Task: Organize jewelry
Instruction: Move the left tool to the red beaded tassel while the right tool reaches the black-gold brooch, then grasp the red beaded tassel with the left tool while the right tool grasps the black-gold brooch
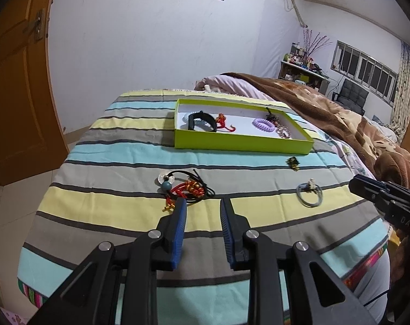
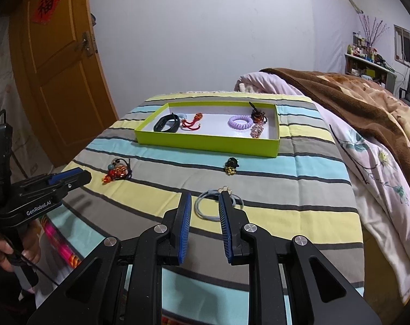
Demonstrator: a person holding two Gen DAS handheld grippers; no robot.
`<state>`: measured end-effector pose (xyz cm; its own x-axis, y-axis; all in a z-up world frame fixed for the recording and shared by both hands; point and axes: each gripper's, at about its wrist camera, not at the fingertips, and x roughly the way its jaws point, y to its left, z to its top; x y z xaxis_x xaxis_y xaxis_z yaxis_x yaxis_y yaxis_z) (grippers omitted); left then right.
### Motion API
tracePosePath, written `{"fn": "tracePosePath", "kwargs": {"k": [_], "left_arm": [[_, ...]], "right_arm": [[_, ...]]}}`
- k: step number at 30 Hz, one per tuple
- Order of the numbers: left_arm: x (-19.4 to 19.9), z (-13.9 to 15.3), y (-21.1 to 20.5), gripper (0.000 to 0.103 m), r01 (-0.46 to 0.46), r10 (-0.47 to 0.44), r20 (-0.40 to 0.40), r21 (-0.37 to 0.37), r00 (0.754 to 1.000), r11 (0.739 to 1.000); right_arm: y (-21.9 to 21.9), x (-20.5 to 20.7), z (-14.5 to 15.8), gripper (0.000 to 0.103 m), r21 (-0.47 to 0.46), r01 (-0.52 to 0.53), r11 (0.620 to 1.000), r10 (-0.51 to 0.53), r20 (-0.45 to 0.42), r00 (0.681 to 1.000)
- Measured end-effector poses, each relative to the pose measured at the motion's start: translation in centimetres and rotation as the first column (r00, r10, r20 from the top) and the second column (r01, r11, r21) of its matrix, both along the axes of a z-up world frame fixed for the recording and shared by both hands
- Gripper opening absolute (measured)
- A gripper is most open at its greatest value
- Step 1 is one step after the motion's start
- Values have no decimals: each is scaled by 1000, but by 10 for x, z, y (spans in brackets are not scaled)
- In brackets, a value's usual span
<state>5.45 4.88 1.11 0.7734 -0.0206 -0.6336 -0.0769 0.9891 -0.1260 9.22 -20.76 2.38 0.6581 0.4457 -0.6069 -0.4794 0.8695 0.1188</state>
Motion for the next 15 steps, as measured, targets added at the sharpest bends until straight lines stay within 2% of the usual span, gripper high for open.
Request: {"fn": "tracePosePath", "kwargs": {"k": [9, 15], "left_arm": [[30, -15, 11, 27, 8, -8, -42, 1, 999, 1000], [44, -17, 15, 28, 33, -33, -40, 0, 999, 999]], "right_arm": [[8, 31, -14, 22, -10, 2, 1000, -2, -30, 1000], [13, 55, -19, 22, -20, 4, 1000, -5, -43, 999]]}}
